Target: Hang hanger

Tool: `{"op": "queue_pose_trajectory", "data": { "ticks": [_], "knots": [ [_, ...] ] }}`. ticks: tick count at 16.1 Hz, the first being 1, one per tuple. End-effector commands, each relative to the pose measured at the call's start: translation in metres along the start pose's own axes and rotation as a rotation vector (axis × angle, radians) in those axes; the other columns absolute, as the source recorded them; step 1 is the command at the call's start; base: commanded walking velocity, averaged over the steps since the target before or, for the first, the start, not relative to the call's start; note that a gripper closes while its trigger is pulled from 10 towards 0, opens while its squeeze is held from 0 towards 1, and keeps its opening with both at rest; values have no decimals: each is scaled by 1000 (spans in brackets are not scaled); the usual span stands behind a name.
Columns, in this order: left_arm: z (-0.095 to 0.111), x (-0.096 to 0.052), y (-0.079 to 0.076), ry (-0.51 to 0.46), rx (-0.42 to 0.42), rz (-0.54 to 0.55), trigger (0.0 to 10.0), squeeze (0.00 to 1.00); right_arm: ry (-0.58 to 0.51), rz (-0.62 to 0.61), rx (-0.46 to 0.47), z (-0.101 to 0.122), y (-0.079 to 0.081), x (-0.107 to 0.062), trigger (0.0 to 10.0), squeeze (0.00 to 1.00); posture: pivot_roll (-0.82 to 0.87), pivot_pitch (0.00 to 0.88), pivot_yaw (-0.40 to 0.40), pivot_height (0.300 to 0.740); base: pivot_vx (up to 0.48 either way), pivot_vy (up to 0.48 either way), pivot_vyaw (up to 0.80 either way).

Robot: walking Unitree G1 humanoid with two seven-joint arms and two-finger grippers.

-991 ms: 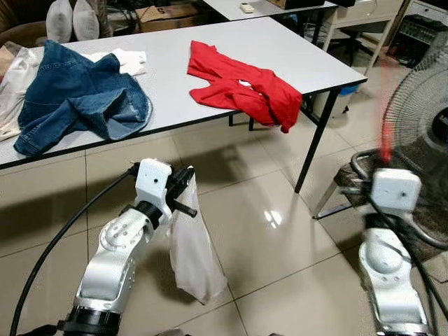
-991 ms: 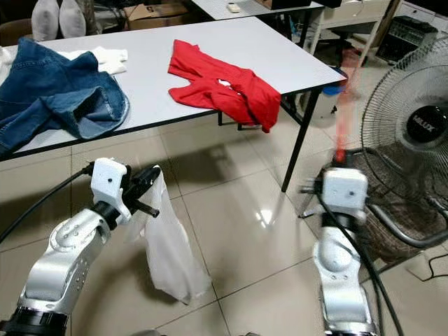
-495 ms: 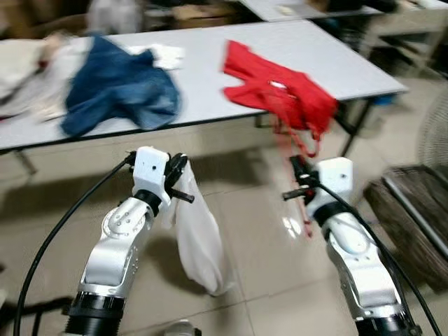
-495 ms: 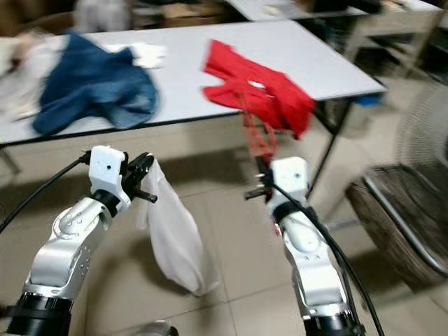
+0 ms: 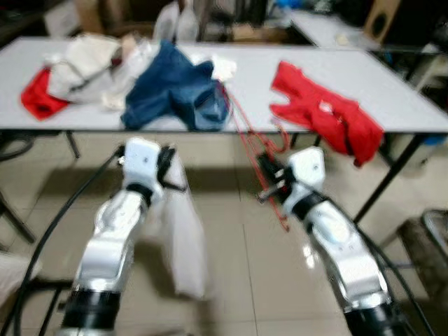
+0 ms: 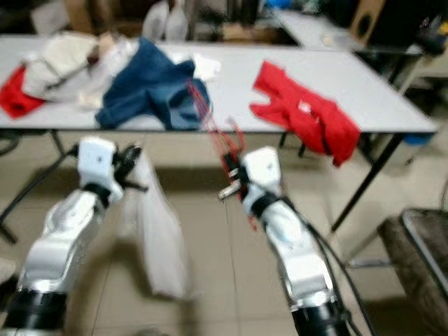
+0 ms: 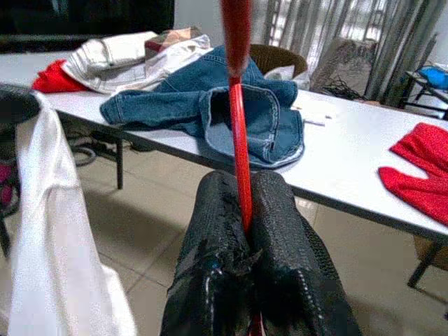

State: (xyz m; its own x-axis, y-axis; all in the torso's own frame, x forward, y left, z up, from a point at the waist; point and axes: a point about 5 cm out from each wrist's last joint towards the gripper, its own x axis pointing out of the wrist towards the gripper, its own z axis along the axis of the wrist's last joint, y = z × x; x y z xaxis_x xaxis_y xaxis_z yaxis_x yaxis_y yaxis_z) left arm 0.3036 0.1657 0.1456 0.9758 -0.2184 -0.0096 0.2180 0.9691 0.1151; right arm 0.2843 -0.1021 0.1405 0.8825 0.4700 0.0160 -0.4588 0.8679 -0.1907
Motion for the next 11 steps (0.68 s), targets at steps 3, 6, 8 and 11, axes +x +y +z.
{"op": "queue_pose_trajectory", "data": {
  "ticks": [3, 6, 8, 11],
  "knots": [
    [7, 3, -4, -20, -10, 3, 10000, 0, 7, -10, -36, -1, -17, -5, 10000, 0, 15, 25, -16, 740, 425, 0, 0],
    [8, 3, -2, -19, -7, 3, 10000, 0, -12, 66, -1, 5, -25, -8, 10000, 0, 14, 26, -13, 740, 428, 0, 0],
    [8, 4, -1, -18, -7, 6, 10000, 0, -20, 117, -28, 10, -31, -11, 10000, 0, 14, 25, -13, 740, 428, 0, 0],
    [12, 5, -1, -25, -5, 5, 10000, 0, -13, 242, -96, 15, -37, -20, 10000, 0, 17, 22, -16, 740, 428, 0, 0]
  ]
}}
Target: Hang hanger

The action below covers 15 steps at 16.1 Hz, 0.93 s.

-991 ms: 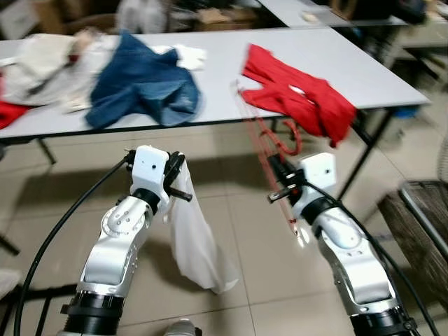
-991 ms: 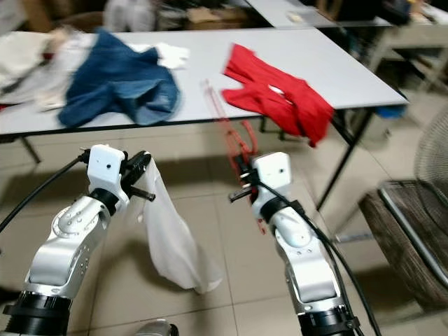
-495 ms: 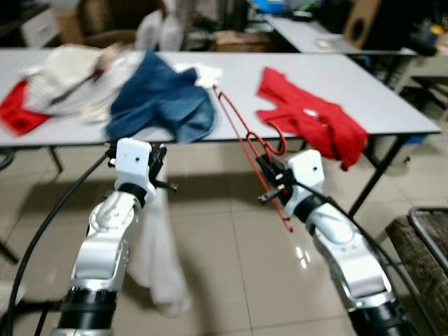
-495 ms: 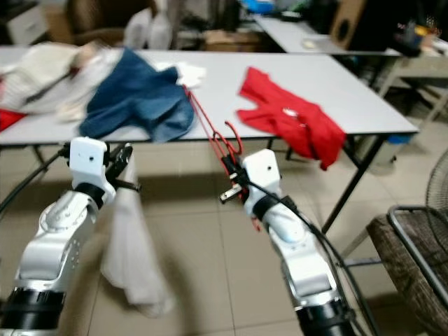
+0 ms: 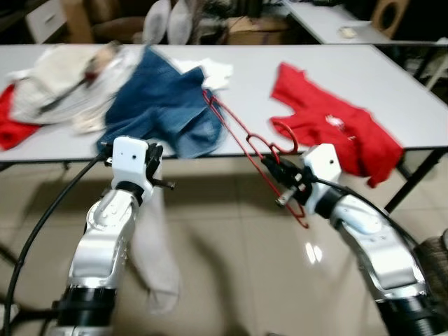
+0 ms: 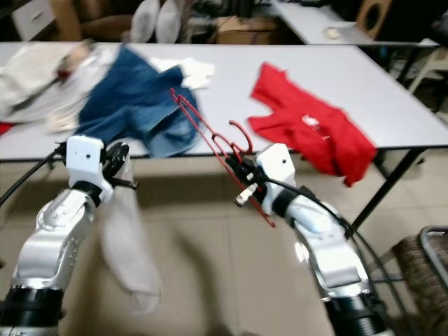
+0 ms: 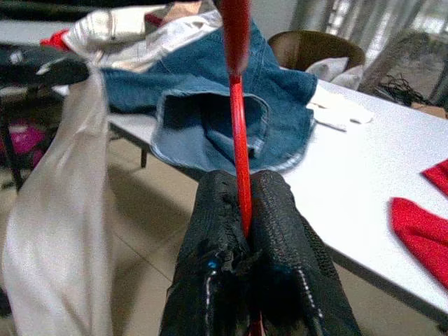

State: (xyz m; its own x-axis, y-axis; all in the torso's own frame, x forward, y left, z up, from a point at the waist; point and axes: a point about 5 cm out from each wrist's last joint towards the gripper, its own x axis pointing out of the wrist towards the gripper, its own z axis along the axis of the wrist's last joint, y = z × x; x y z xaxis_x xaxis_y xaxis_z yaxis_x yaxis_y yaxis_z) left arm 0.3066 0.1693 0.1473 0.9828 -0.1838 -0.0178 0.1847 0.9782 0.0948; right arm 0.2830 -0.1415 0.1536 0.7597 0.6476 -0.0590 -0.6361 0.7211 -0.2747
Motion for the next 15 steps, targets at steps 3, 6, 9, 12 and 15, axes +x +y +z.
{"op": "queue_pose_trajectory", "data": {
  "ticks": [3, 6, 9, 12, 15],
  "knots": [
    [22, 7, 3, -63, 45, -39, 10000, 0, -62, 200, -14, 24, -5, -19, 10000, 0, 18, 18, -15, 740, 428, 0, 0],
    [42, 20, 15, -100, 100, -67, 10000, 0, -40, 352, -63, 36, -12, -36, 10000, 0, 14, 15, -14, 740, 428, 0, 0],
    [76, 39, 47, -146, 184, -27, 10000, 0, 24, 489, -84, 45, -19, -54, 10000, 0, 16, 9, -15, 740, 415, 0, 0],
    [115, 48, 67, -225, 192, -20, 10000, 0, 46, 550, -89, 47, -17, -56, 10000, 0, 18, 3, -12, 740, 410, 0, 0],
    [145, 52, 64, -304, 185, -97, 10000, 0, 44, 601, -97, 48, -10, -49, 10000, 0, 17, 0, -8, 740, 409, 0, 0]
  ]
}}
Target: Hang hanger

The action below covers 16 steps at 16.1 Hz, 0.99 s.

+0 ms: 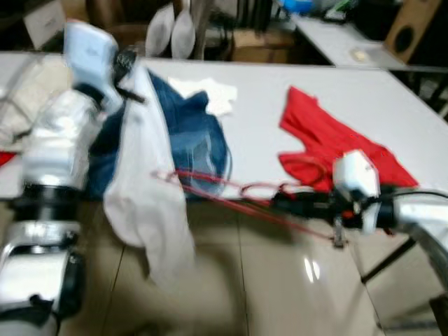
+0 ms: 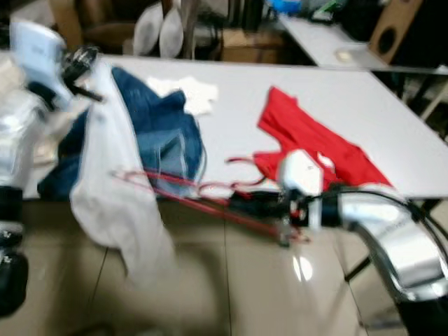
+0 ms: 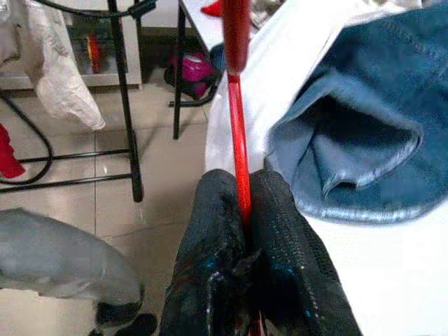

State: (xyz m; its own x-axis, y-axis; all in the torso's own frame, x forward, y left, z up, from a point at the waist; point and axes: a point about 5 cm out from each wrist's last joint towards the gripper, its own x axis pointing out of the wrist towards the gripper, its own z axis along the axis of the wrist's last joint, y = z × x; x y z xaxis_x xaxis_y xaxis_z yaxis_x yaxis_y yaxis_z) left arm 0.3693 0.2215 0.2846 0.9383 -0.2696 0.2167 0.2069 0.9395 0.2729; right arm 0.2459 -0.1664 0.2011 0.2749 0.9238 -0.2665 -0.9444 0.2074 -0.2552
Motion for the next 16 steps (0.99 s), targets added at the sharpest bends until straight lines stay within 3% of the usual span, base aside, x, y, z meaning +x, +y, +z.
{"op": "queue_pose_trajectory", "data": {
  "ticks": [1, 3, 7, 9, 13, 16],
  "knots": [
    [23, 9, -8, -92, -20, -47, 10000, 0, -5, 9, -13, 5, -2, -1, 10000, 0, 15, 0, -6, 740, 405, 0, 0],
    [39, 11, -8, -150, -73, -70, 10000, 0, -13, 22, -25, 7, -3, 2, 10000, 0, 13, 0, -8, 740, 407, 0, 0],
    [75, 10, -28, -266, -234, -271, 10000, 0, -50, 39, -57, 16, -12, 10, 10000, 0, 16, 0, -25, 740, 205, 0, 0],
    [84, 9, -34, -291, -220, -328, 10000, 0, -67, 37, -74, 20, -17, 14, 10000, 0, 20, 0, -34, 740, 0, 0, 0],
    [90, 5, -67, -268, -193, -496, 10000, 0, -104, 35, -83, 27, -28, 29, 10000, 0, 25, 0, -46, 740, 0, 0, 0],
    [98, 3, -77, -292, -216, -535, 10000, 0, -98, -91, -85, 28, -49, 48, 10000, 0, 27, 0, -49, 740, 0, 0, 0]
  ]
}}
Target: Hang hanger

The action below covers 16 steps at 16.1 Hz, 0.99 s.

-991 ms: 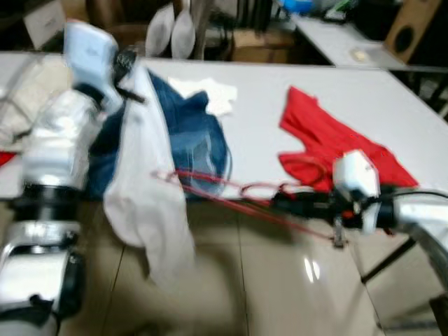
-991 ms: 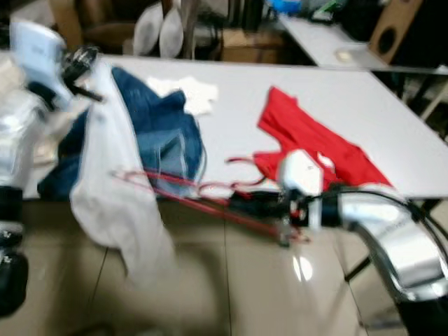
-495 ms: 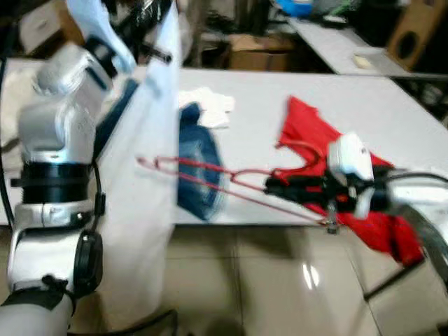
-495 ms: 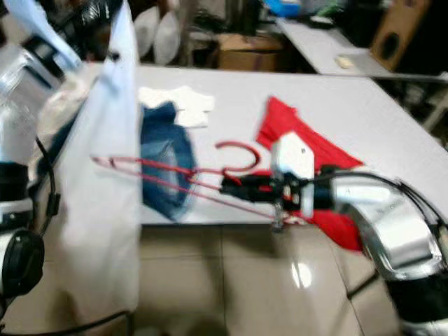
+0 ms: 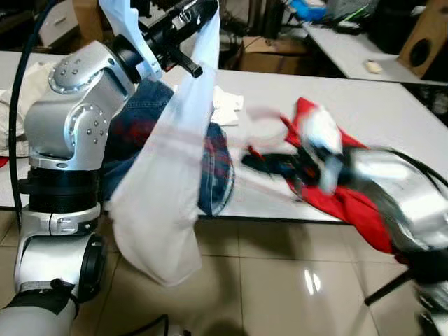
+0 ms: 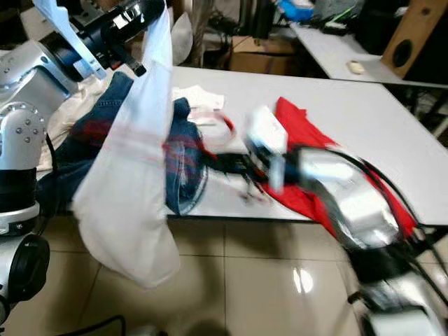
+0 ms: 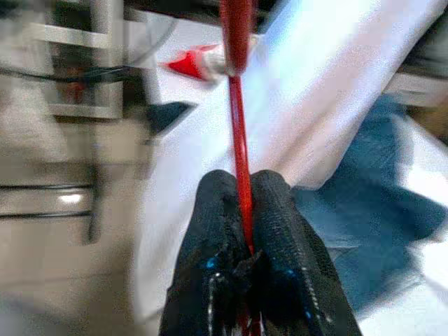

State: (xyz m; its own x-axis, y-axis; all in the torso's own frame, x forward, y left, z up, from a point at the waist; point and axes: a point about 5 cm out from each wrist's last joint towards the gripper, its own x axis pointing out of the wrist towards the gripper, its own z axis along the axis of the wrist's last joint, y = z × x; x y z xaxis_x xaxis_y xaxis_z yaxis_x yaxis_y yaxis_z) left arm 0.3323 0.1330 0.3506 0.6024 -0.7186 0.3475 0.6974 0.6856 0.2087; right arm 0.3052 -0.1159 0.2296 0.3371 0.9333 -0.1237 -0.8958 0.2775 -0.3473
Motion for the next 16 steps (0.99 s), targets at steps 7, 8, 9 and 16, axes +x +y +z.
{"op": "queue_pose_trajectory", "data": {
  "ticks": [7, 8, 9, 16],
  "knots": [
    [60, -3, 12, -296, 33, 59, 10000, 0, 222, -494, -220, 6, -92, 14, 10000, 0, 21, 0, -44, 740, 0, 0, 0],
    [86, -14, 39, -454, 55, 252, 10000, 0, 226, -606, -425, 34, -114, 13, 10000, 0, 26, 0, -53, 740, 0, 0, 0],
    [99, -22, 52, -536, 57, 354, 10000, 0, 197, -648, -515, 51, -121, 13, 10000, 0, 26, 0, -53, 740, 0, 0, 0],
    [42, -65, 83, -324, 258, 702, 10000, 0, -16, -636, -525, 47, -108, 31, 10000, 0, 31, 0, -72, 740, 0, 0, 0]
  ]
}}
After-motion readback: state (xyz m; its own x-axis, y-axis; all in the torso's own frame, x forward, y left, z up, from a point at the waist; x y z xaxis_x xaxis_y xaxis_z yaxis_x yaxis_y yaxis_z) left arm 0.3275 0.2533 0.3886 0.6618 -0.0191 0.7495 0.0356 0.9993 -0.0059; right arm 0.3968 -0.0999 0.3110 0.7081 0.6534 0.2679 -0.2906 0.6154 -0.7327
